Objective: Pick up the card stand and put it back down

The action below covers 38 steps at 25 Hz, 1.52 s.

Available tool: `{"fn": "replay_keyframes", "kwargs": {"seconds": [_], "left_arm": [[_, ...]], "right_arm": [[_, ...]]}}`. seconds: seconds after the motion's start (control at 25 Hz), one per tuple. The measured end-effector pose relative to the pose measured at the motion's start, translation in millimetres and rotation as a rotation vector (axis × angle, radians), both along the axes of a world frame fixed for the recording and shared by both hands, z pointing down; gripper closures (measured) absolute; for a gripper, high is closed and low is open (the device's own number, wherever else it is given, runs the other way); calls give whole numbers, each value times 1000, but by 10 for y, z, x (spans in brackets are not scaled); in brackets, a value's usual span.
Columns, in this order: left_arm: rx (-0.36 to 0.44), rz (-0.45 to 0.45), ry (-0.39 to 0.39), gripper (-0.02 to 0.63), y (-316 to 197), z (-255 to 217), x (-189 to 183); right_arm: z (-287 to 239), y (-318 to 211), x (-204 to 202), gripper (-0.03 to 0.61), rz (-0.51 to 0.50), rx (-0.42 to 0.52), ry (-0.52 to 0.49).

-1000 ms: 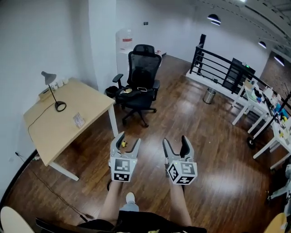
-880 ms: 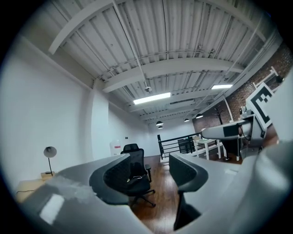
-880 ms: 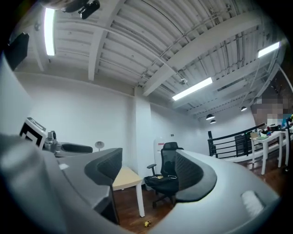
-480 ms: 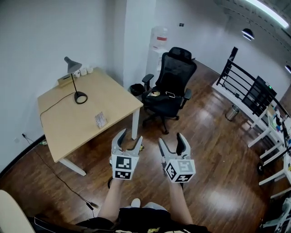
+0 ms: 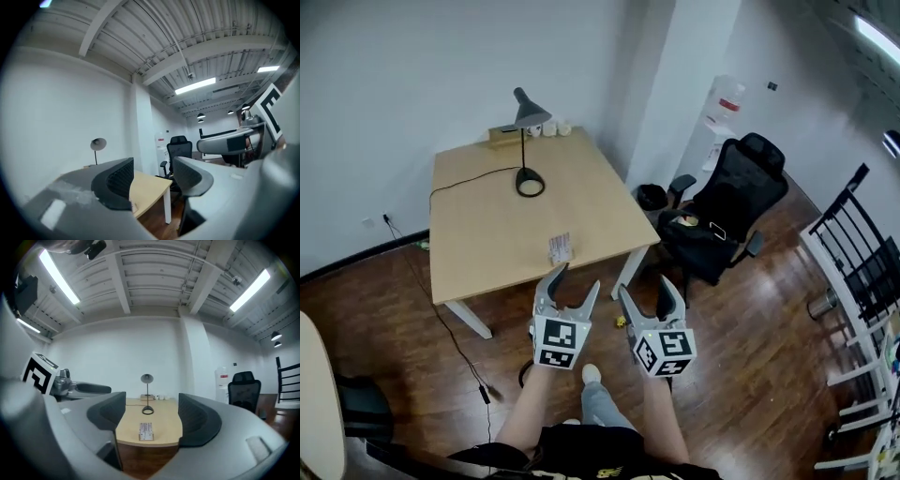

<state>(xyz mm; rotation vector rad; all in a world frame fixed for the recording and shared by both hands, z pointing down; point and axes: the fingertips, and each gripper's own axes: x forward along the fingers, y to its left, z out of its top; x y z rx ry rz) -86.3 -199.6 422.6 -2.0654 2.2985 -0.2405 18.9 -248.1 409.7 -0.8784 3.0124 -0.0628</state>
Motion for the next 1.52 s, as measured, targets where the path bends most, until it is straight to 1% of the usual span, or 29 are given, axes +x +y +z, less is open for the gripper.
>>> {"fn": "replay_keyframes", "kwargs": {"seconds": [0.12, 0.24, 0.32, 0.44, 0.64, 0.76, 0.92, 1.04, 1.2, 1.28, 1.36, 1.4, 1.52], "left_arm": [[-3, -95, 1, 345, -180, 16, -388], [0, -214, -6, 345, -316, -46, -796], [5, -296, -11, 345, -363, -88, -1037], [10, -391, -9, 345, -386, -102, -1299], [-8, -545, -9, 345, -210, -121, -1739], [3, -603, -1, 345, -84, -160, -1963], [1, -634, -9, 345, 34, -194, -2235], [6, -636, -12, 345, 79, -220, -2355], [-8, -601, -3, 345, 29, -156, -2503], [-18, -574, -11, 344, -5, -93, -2534], [-39, -543, -34, 307, -56, -24, -2542], [-45, -531, -36, 305, -83, 8, -2552], [-50, -500, -12, 305, -171, 106, -2603]], "right_arm": [[23, -249, -494, 230, -117, 0, 7], [-74, -544, -916, 231, -208, 12, -6], [-137, -715, -1155, 232, -261, 19, -16], [-160, -918, -1468, 232, -334, 22, -28], [-168, -995, -2012, 233, -463, 11, -27], [-183, -944, -2270, 233, -521, 15, -27], [-214, -921, -2565, 233, -542, 13, -31], [-222, -865, -2677, 235, -558, 14, -25], [-88, -832, -2792, 235, -564, 3, -2], [44, -856, -2825, 235, -548, -6, 22], [212, -899, -2827, 235, -520, -17, 53], [298, -921, -2828, 235, -509, -27, 67], [523, -984, -2853, 235, -490, -64, 99]]}}
